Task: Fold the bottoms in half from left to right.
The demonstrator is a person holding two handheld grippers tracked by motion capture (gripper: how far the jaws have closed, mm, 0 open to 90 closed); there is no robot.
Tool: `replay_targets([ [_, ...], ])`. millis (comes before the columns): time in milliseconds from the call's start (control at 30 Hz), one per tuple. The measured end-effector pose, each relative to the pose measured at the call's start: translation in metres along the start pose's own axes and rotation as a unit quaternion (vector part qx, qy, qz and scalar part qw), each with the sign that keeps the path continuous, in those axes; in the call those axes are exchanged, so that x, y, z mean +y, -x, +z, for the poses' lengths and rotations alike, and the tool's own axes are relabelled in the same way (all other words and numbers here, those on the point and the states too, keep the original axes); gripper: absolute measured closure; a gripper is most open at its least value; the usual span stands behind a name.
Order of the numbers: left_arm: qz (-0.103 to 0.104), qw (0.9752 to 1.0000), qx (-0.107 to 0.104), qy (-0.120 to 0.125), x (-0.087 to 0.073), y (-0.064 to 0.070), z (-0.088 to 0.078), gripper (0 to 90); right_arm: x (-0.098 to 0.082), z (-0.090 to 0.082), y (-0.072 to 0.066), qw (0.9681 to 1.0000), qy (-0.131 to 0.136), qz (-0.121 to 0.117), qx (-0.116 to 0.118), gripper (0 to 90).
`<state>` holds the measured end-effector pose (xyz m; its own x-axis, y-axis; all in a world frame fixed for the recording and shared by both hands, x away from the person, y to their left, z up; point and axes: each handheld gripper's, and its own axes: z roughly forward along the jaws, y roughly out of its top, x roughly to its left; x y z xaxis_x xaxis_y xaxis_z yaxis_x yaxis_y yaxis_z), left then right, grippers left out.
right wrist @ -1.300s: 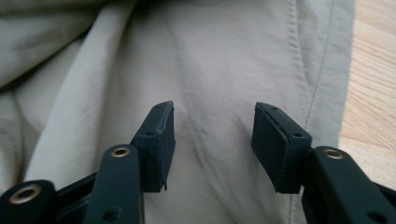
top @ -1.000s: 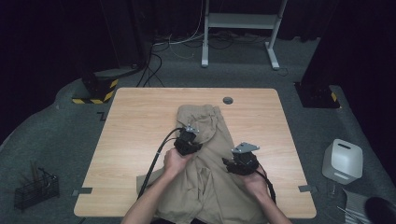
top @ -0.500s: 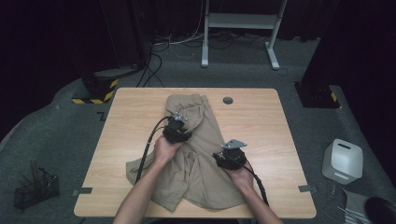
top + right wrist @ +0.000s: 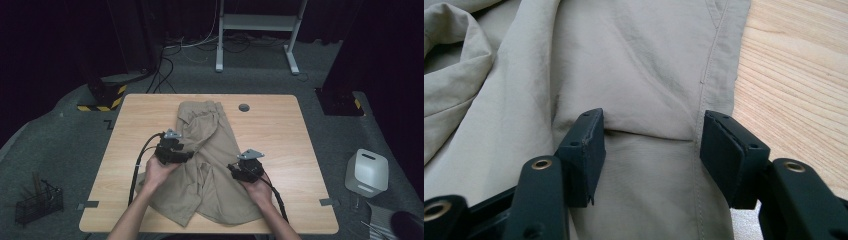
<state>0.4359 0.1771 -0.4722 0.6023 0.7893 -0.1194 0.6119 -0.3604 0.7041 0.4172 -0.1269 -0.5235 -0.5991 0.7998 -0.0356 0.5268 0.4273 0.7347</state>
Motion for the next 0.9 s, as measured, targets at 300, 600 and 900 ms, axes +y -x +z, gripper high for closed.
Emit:
replay_targets([
  [300, -0.012, 0.9997, 0.019, -0.013, -0.029, -0.004, 0.015, 60.7, -0.002, -0.005, -0.002, 0.9998, 0.000, -0.003, 0.021, 47.1],
  [600, -0.037, 0.9974, 0.051, -0.034, -0.017, -0.024, 0.030, 82.3, -0.003, -0.005, -0.014, 0.9988, -0.001, -0.018, 0.045, 46.9],
  [900, -0.057, 0.9974, 0.044, 0.003, 0.005, -0.028, 0.003, 86.0, 0.006, 0.007, -0.015, 0.9993, 0.001, -0.018, 0.034, 45.0],
])
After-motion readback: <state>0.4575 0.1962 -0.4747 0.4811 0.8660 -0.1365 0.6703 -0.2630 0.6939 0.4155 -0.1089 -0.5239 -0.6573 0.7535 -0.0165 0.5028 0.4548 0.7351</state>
